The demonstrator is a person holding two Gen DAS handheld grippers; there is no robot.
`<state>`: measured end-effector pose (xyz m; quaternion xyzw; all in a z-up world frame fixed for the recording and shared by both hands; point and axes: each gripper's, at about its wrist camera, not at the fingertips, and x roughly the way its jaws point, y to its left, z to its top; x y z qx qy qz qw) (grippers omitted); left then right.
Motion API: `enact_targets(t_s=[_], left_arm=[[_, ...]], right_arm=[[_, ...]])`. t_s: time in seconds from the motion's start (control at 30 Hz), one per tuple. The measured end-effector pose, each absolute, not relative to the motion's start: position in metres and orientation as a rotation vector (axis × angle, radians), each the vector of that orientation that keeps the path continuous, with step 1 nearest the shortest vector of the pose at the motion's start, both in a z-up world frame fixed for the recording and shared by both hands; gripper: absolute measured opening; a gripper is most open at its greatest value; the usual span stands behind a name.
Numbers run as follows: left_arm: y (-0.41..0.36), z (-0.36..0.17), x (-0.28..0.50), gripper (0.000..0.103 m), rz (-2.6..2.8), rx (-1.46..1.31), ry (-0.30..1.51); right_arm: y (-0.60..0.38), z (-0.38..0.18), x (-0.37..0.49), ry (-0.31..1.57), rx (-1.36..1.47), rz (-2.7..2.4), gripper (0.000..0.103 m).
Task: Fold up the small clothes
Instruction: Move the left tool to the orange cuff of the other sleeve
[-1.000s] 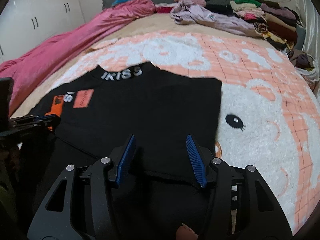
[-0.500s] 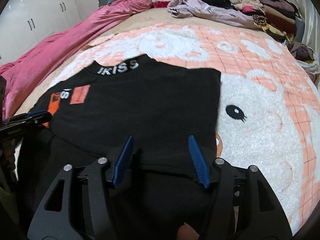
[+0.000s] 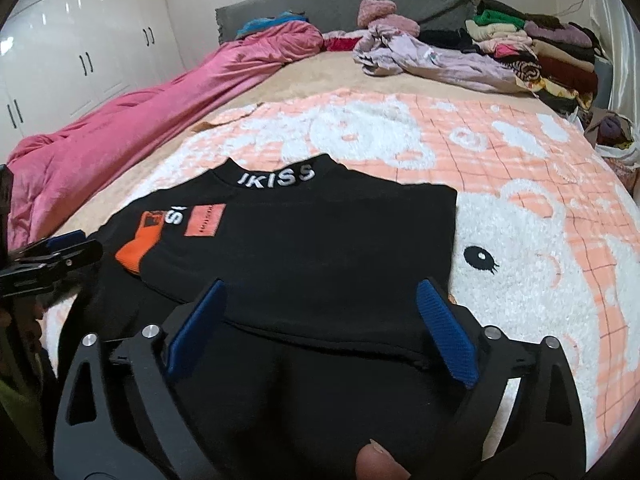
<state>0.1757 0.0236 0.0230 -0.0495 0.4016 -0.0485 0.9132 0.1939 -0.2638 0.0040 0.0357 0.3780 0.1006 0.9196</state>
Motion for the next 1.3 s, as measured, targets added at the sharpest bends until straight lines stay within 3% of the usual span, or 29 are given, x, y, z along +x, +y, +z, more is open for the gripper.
enact_targets(t_s=[0.6, 1.3], left_arm=[[0.083, 0.045, 0.120, 0.098, 0.040, -0.157, 0.756], [0.194, 0.059, 0.052, 0.098, 0.224, -0.338, 0.685]], right_arm=[[-0.216, 0.039, 0.169, 0.691, 0.028, 0.254, 0.093], [-0.109, 0.039, 0.157, 0.716, -0.049, 0.393, 0.094]])
